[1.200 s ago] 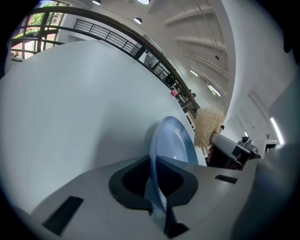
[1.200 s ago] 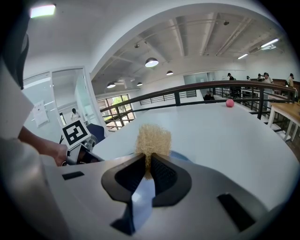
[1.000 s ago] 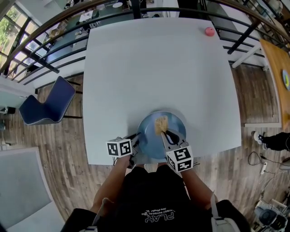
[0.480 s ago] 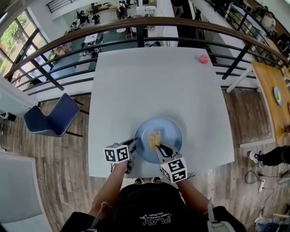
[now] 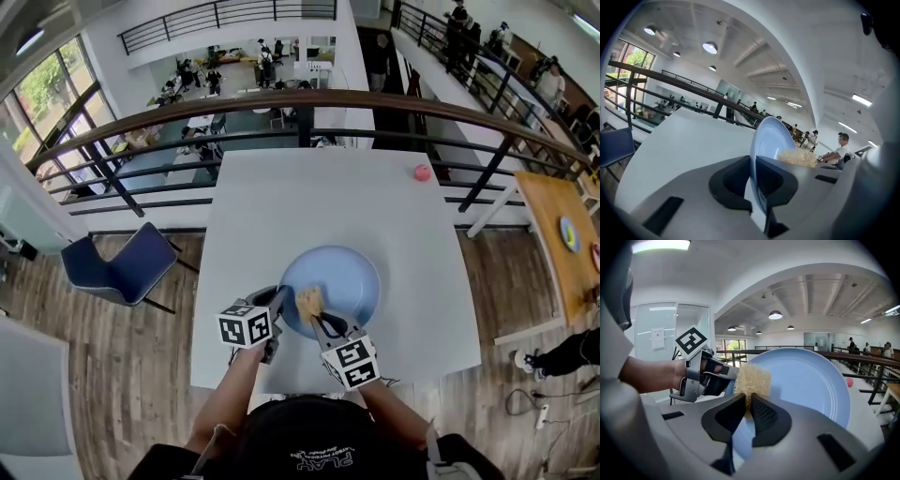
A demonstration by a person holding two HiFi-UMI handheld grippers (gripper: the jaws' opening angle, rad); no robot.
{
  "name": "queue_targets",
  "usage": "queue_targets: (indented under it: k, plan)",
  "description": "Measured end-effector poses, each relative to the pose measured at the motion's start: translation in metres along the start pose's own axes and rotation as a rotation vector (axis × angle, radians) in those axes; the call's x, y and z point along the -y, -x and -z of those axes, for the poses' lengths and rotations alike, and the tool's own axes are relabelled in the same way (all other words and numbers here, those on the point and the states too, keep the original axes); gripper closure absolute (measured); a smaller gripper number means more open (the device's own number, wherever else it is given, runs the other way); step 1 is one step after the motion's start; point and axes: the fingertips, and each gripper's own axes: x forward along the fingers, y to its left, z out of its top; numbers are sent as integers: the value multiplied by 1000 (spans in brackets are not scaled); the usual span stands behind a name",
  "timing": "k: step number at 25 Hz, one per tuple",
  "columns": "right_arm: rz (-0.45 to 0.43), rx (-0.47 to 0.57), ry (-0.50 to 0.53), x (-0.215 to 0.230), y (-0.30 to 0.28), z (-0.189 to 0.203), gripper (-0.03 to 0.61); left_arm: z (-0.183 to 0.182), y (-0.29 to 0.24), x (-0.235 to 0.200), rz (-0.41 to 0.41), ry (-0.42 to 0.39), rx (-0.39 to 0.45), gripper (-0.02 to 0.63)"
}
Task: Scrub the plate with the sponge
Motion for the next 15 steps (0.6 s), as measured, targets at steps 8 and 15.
queue_targets:
  k: [8,15]
  plan:
    - [-22,-24,83,-15,-12,-20,534,-30,15,16,7,-70,54,584]
    - [-24,-37,113,-25,-22,-29,534,-39,24,17,1,-112,73,584]
